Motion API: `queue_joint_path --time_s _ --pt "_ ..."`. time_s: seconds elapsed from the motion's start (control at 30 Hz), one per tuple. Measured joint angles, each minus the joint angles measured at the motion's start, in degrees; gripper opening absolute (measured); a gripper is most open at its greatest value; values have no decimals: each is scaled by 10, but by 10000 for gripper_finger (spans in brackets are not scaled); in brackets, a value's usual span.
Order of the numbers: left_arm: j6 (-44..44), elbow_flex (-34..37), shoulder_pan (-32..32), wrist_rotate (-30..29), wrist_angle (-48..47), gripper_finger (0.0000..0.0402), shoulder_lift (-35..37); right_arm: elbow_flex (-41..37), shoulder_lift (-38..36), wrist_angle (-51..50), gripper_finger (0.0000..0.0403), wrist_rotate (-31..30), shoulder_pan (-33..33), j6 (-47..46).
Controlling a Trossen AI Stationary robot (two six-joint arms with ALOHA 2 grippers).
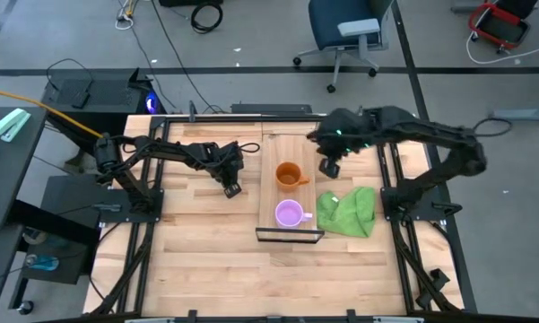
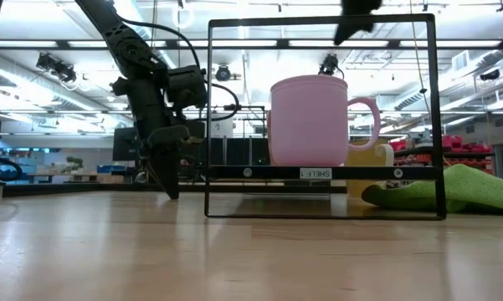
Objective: Stack small to large cups/mugs on shelf
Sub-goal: Adjust the pink mug on the shelf
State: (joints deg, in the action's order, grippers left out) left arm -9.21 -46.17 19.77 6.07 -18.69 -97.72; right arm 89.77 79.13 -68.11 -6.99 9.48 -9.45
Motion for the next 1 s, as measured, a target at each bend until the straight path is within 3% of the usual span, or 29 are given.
queue_joint_path --time_s 0.23,0.4,0.53,1.0 --pt "0 0 0 0 1 18 0 -178 -102 63 4 -101 -115 -189" --pt "0 0 0 0 4 13 0 -327 -129 228 2 -161 -188 -257" --pt "0 0 0 0 9 21 0 -406 -120 361 2 -170 -205 -260" --pt "-7 0 0 0 15 15 -1 -444 -66 416 0 -166 -171 -227"
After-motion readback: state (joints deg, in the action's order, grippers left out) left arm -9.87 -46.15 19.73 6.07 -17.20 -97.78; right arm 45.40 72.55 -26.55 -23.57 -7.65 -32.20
